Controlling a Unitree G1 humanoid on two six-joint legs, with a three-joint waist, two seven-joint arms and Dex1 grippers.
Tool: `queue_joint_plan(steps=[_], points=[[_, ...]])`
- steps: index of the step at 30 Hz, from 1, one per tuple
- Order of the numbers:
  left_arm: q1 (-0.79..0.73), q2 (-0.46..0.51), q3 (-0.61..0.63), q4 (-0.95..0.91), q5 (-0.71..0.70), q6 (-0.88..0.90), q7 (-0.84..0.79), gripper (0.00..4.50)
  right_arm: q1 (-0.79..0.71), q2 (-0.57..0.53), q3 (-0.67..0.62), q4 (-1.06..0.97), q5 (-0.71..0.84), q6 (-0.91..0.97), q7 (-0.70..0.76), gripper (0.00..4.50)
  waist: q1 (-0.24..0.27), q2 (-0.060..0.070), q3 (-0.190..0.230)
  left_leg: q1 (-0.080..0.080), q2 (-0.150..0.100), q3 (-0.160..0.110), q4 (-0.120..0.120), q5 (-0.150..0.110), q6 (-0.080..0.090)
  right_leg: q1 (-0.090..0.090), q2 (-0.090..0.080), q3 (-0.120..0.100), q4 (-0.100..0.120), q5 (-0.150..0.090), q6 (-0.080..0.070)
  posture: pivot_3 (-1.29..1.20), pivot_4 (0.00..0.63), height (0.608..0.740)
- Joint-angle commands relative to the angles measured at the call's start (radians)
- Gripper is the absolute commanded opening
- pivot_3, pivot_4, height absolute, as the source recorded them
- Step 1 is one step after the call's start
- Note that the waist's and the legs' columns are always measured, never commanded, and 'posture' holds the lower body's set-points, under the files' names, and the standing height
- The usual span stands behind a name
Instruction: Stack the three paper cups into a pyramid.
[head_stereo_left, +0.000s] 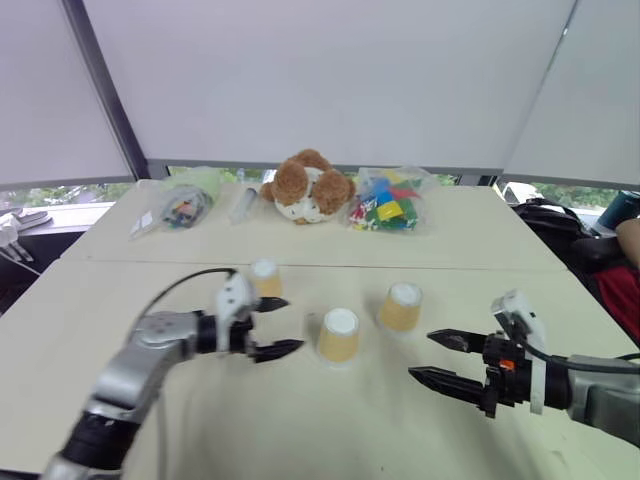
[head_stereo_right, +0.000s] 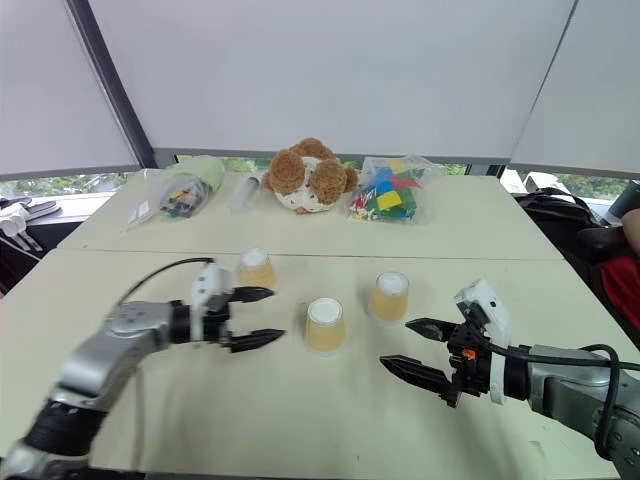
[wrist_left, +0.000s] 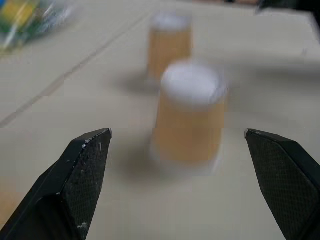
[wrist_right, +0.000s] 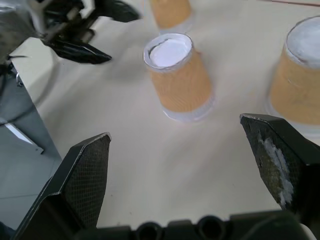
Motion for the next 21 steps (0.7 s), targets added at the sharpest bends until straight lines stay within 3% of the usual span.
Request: queue_joint_plan(steps=[1, 9, 21], points=[[-0.081, 0.031, 0.103, 0.082, 0.0, -0.013, 0.065, 4.39, -0.052, -0.006, -0.029, 0.016, 0.032, -0.026, 0.019, 4.5, 0.014, 0.0, 0.0, 0.0, 0.0, 0.0, 0.001, 0.0, 0.0, 0.001, 0.0, 0.0, 0.0, 0.0, 0.0, 0.0, 0.15, 0.74], [-0.315, -0.016, 0.023, 0.437, 0.081, -0.194, -0.005, 4.39, -0.17, -0.031, 0.016, 0.051, 0.043, -0.009, 0.033, 4.5, 0.028, 0.0, 0.0, -0.002, -0.002, 0.001, 0.006, -0.001, 0.001, 0.002, -0.002, 0.0, -0.003, 0.0, 0.0, 0.0, 0.15, 0.74], [-0.616, -0.204, -0.05, 1.012, 0.211, -0.517, -0.06, 4.39, -0.103, -0.019, -0.006, 0.013, 0.047, -0.016, -0.002, 4.5, 0.026, 0.0, 0.0, -0.017, -0.002, 0.0, 0.011, -0.001, 0.002, -0.011, 0.0, -0.001, 0.0, 0.001, 0.002, 0.0, 0.15, 0.74]])
